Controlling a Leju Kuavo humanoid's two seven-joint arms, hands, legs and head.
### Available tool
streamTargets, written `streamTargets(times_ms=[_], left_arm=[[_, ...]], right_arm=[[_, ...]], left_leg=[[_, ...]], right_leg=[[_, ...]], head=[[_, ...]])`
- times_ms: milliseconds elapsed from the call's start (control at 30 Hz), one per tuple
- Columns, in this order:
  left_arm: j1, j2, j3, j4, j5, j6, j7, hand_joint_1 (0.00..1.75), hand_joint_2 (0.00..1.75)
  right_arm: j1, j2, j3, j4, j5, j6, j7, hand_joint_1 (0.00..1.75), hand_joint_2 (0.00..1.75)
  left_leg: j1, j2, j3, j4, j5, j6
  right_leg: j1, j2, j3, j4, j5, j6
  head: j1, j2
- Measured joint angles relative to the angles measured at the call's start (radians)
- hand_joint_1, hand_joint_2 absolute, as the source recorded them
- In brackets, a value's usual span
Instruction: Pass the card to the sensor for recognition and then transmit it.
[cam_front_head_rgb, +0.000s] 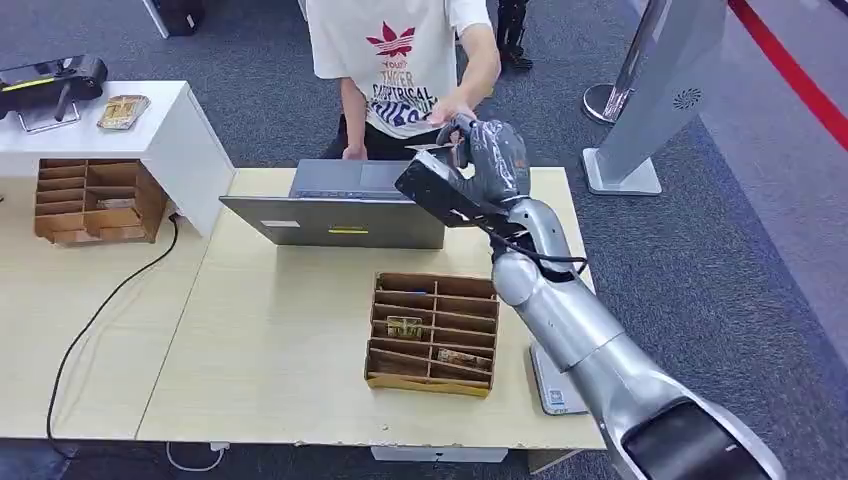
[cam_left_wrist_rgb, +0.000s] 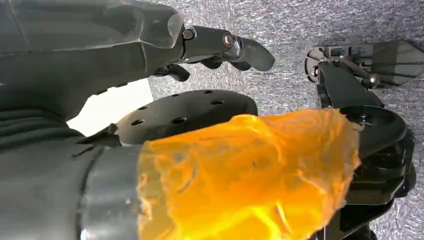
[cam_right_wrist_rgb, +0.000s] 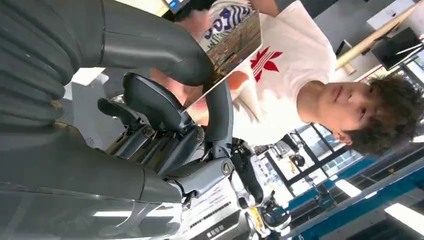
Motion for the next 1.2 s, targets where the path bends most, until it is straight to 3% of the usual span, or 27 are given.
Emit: streamTargets(times_ms=[133,167,200,433,467,700,933,1200], left_arm=[[0.000,0.000,0.000,0.000,0.000,0.000,0.000,0.00,0.00],[0.000,0.000,0.000,0.000,0.000,0.000,0.000,0.00,0.00],[0.000,0.000,0.000,0.000,0.000,0.000,0.000,0.00,0.00],[0.000,-0.005,0.000,0.000,0.000,0.000,0.000,0.00,0.00],[0.000,-0.005,0.000,0.000,0.000,0.000,0.000,0.00,0.00],[0.000,-0.005,0.000,0.000,0.005,0.000,-0.008,0.00,0.00],[0.003,-0.005,0.000,0.000,0.019,0.005,-0.019,0.00,0.00],[0.014,-0.006,0.001,0.000,0.047,0.024,-0.044,0.00,0.00]], right_arm=[[0.000,0.003,0.000,0.003,0.022,-0.004,0.005,1.75,1.75],[0.000,0.003,0.000,0.005,0.028,-0.004,0.006,1.38,1.75],[0.000,0.004,0.000,0.007,0.032,-0.004,0.006,0.00,1.75],[0.002,0.008,0.000,0.018,0.040,0.004,0.002,0.00,1.75],[0.004,0.008,0.000,0.018,0.039,0.005,-0.002,0.00,0.00],[0.044,0.014,-0.011,-0.007,-0.012,-0.017,-0.059,0.00,0.00],[0.153,0.016,-0.064,-0.153,-0.156,-0.049,-0.155,0.00,0.00],[0.350,0.015,-0.105,-0.428,-0.445,0.046,-0.259,0.00,0.00]], left_leg=[[0.000,0.000,0.000,0.000,0.000,0.000],[0.000,0.000,0.000,0.000,0.000,0.000],[0.000,0.000,0.000,0.000,0.000,0.000],[0.000,0.000,0.000,0.000,0.000,0.000],[0.000,0.000,0.000,0.000,0.000,0.000],[0.000,0.000,0.000,0.000,0.000,0.000],[0.000,0.000,0.000,0.000,0.000,0.000],[0.000,0.000,0.000,0.000,-0.001,0.000]], right_leg=[[0.000,0.000,0.000,0.000,0.000,0.000],[0.000,0.000,0.000,0.000,0.000,0.000],[0.000,0.000,0.000,0.000,0.000,0.000],[0.000,0.000,0.000,0.000,0.000,0.000],[0.000,0.000,0.000,0.000,0.000,0.000],[0.000,0.000,0.000,0.000,0.000,0.000],[0.000,0.000,0.000,0.000,0.000,0.000],[0.000,0.000,0.000,-0.001,-0.001,0.001]], head=[[0.000,0.000],[0.000,0.000],[0.000,0.000],[0.000,0.000],[0.000,0.000],[0.000,0.000],[0.000,0.000],[0.000,0.000]])
